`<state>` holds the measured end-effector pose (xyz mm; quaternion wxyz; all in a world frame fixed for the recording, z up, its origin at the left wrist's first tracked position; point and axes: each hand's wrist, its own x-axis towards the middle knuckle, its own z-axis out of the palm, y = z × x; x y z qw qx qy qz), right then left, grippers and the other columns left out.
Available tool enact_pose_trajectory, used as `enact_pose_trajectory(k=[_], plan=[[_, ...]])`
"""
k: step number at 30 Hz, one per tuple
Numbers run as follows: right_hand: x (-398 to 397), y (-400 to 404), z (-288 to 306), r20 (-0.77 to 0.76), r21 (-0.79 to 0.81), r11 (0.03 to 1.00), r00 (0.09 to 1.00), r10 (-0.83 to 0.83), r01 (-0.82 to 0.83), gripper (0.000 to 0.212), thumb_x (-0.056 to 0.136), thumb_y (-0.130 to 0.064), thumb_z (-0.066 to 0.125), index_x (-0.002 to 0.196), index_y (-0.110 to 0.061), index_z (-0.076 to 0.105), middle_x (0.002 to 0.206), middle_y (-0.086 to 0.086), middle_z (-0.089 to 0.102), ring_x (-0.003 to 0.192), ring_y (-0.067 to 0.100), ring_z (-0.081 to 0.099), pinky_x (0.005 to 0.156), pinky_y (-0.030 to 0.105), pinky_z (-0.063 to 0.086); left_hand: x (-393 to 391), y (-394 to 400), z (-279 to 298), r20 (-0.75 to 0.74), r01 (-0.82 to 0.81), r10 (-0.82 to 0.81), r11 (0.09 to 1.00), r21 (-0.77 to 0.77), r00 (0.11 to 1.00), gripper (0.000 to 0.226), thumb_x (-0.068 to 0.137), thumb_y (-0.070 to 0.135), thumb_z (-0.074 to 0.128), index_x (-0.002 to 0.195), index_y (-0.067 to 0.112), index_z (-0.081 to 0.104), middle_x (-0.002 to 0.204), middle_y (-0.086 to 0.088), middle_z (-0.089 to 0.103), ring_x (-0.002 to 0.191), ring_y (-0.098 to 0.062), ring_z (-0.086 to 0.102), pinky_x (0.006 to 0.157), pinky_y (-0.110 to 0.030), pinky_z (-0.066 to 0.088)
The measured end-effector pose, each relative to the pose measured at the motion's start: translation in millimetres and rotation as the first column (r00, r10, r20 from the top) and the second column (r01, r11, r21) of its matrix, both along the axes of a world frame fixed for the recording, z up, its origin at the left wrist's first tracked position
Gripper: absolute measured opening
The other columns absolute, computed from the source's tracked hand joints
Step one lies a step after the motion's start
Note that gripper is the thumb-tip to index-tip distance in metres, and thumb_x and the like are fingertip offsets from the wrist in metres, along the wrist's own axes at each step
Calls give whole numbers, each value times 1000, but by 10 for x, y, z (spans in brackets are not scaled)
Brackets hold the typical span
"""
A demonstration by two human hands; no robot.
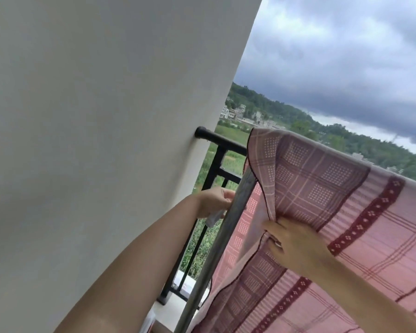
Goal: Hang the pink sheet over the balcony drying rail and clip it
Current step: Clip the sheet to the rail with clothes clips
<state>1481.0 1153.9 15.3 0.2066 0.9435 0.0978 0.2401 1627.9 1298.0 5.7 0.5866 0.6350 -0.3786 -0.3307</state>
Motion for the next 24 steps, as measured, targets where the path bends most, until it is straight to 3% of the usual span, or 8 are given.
enact_pose_trajectory(k=[4, 7, 9, 13, 16, 18, 21, 24], plan=[[37, -50, 7, 25, 59, 995, 996, 82, -83, 7, 59, -18, 67, 65, -19, 65, 51, -5, 57, 42, 10, 54, 34, 18, 47, 61, -166, -81, 48, -178, 183, 981, -81, 982, 24, 87, 8, 55, 63, 8, 56, 56, -1, 55, 45, -9, 55, 43, -16, 46], [22, 110, 21, 65, 80, 970, 973, 224, -228, 22, 69, -20, 46, 64, -18, 67, 52, -5, 57, 42, 8, 52, 38, 14, 45, 63, -50, -160, 186, -375, 421, 896, -237, 888, 26, 85, 11, 59, 59, 9, 56, 51, 1, 49, 46, -13, 41, 43, -18, 33], [106, 280, 35, 103, 103, 947, 950, 293, -304, 23, 71, -21, 46, 67, -18, 68, 53, -4, 58, 43, 10, 54, 37, 19, 47, 21, 141, -141, 225, -492, 574, 805, -333, 787, 31, 84, 8, 59, 53, 13, 55, 33, 12, 40, 30, 0, 31, 31, -11, 24], [269, 563, 45, 199, 220, 902, 922, 332, -372, 32, 65, -10, 58, 96, -12, 64, 57, 1, 62, 44, 15, 59, 35, 24, 49, -276, 410, -158, 229, -584, 719, 676, -451, 656, 19, 82, 4, 61, 64, 4, 61, 32, 13, 41, 27, 2, 33, 30, -10, 23], [197, 515, -50, 172, 358, 870, 940, 294, -337, 64, 66, -5, 67, 121, -13, 36, 67, 4, 69, 46, 17, 63, 36, 27, 51, -491, 322, -321, 102, -606, 689, 690, -397, 718, 24, 86, 2, 56, 62, 5, 59, 28, 11, 46, 26, 4, 37, 30, -8, 27], [129, 400, -115, 200, 410, 825, 921, 336, -390, 57, 71, -7, 63, 119, -14, 35, 80, 5, 72, 52, 16, 66, 41, 27, 54, -573, 237, -385, -68, -593, 618, 711, -379, 784, 21, 88, -4, 50, 71, 4, 60, 31, 9, 53, 26, 3, 41, 30, -6, 30], [150, 283, -109, 239, 250, 867, 896, 376, -430, 38, 74, -12, 52, 112, -10, 56, 84, 5, 70, 58, 17, 67, 43, 27, 55, -629, 203, -431, -174, -608, 593, 692, -389, 786, 24, 87, -9, 45, 74, 4, 60, 34, 8, 56, 29, 2, 45, 33, -7, 33], [144, 298, -3, 141, 35, 955, 947, 287, -295, 45, 80, -21, 45, 125, -22, 51, 82, 1, 66, 53, 19, 64, 39, 26, 52, -676, 236, -408, -176, -635, 624, 661, -400, 761, 30, 87, -9, 46, 65, 8, 59, 34, 9, 56, 32, 2, 46, 36, -9, 37]])
